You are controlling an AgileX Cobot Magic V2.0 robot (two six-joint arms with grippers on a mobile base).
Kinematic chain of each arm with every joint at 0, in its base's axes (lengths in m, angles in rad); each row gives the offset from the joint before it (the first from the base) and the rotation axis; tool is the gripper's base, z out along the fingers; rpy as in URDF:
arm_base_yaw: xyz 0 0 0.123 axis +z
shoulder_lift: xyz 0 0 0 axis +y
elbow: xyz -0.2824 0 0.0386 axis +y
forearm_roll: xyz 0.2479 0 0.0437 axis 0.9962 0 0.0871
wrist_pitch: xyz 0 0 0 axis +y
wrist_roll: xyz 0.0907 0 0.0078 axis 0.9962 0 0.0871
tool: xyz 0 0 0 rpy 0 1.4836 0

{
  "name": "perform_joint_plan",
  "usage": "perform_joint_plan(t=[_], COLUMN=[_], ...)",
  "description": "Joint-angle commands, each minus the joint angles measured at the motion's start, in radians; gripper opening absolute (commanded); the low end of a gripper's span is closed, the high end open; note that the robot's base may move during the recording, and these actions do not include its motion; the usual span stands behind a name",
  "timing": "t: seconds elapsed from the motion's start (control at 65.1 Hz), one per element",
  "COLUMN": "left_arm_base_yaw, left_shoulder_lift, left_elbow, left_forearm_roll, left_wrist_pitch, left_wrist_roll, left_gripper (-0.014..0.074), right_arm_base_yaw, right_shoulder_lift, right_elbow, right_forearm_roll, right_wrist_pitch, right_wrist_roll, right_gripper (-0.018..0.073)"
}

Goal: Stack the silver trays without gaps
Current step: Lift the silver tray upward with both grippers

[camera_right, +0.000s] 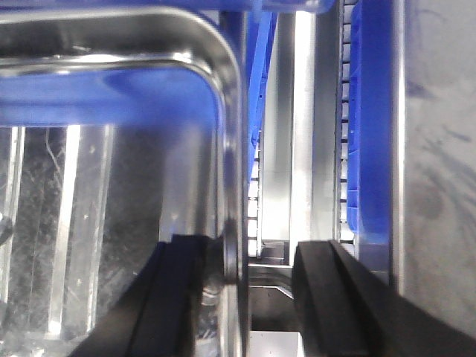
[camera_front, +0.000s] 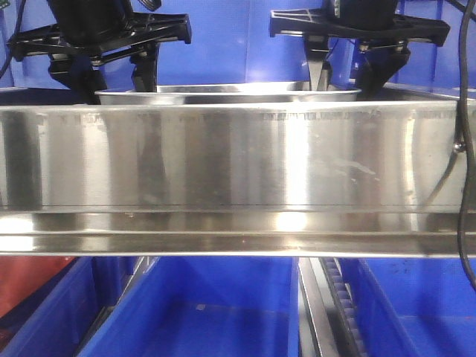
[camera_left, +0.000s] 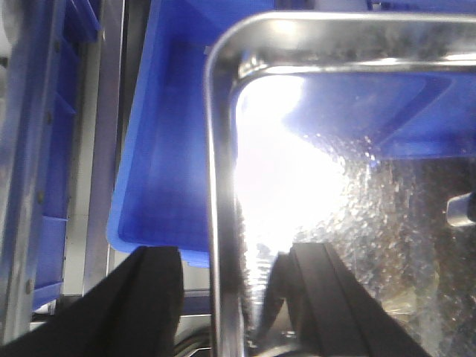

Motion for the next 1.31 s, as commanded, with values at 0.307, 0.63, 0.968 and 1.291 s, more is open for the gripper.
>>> perform_joint_plan(t=[0.307, 0.63, 0.968, 1.291], left_arm_base_yaw=[-0.002, -0.002, -0.019, -0.097], left_shoulder_lift=[0.004, 0.004, -0.054, -0.254], left_elbow=[-0.005, -0.010, -0.110, -0.129], left_forearm_roll=[-0.011, -0.009, 0.009, 0.132], left_wrist_pitch=[0.012, 0.018, 0.132, 0.144], left_wrist_roll=[-0.009, -0.009, -0.014, -0.110], left_gripper=[0.0095, -0.0016, -0.0016, -0.0016], right_arm_base_yaw=[-0.001, -0.001, 0.008, 0.097], right_shoulder_lift=[-0.001, -0.001, -0.100, -0.278], right_elbow=[-0.003, -0.020, -0.113, -0.113], right_forearm_roll=[-0.009, -0.009, -0.029, -0.166], right_wrist_pitch=[-0.004, -0.002, 0.039, 0.039], right_wrist_roll=[-0.005, -0.005, 0.002, 0.067], right_gripper=[0.0153, -0.0066, -0.0066, -0.0066])
